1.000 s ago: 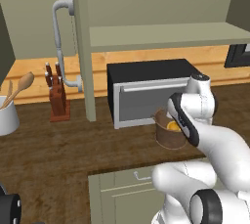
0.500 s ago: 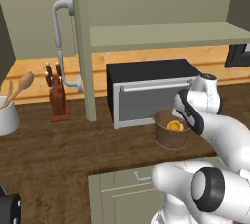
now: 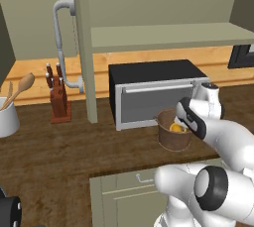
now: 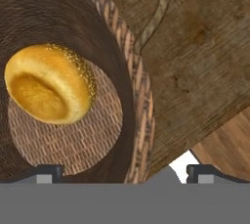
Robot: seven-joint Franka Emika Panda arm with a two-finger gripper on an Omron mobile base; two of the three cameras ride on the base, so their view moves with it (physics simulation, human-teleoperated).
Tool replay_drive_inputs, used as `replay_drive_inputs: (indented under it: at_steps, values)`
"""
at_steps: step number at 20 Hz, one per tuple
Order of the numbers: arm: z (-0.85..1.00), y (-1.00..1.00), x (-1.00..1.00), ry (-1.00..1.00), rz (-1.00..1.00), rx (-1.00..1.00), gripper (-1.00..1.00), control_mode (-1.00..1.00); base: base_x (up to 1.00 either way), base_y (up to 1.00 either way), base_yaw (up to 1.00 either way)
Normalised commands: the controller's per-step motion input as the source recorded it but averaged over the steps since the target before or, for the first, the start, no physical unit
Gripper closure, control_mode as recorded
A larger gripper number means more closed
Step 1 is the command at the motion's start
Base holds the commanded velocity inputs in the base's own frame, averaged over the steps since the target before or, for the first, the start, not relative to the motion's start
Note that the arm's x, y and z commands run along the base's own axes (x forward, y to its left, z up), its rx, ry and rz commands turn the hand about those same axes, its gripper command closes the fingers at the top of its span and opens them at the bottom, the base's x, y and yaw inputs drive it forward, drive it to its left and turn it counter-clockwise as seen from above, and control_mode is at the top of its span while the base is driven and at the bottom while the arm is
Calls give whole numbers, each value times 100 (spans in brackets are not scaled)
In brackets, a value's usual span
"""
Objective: Open the cabinet, pick up the bread from the cabinet and place it in the basket. Then move the basket to the dining counter.
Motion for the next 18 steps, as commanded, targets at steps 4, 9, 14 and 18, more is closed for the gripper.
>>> replay_drive_inputs:
  at_steps: [4, 9, 14, 18]
  values:
    - [-6, 0, 0, 0, 0, 0, -100, -100, 0, 0, 0]
    - [-15, 0, 0, 0, 0, 1, 100, -100, 0, 0, 0]
    - [-17, 0, 0, 0, 0, 2, 100, -100, 0, 0, 0]
    - [-5, 1, 2, 0, 0, 0, 100, -100, 0, 0, 0]
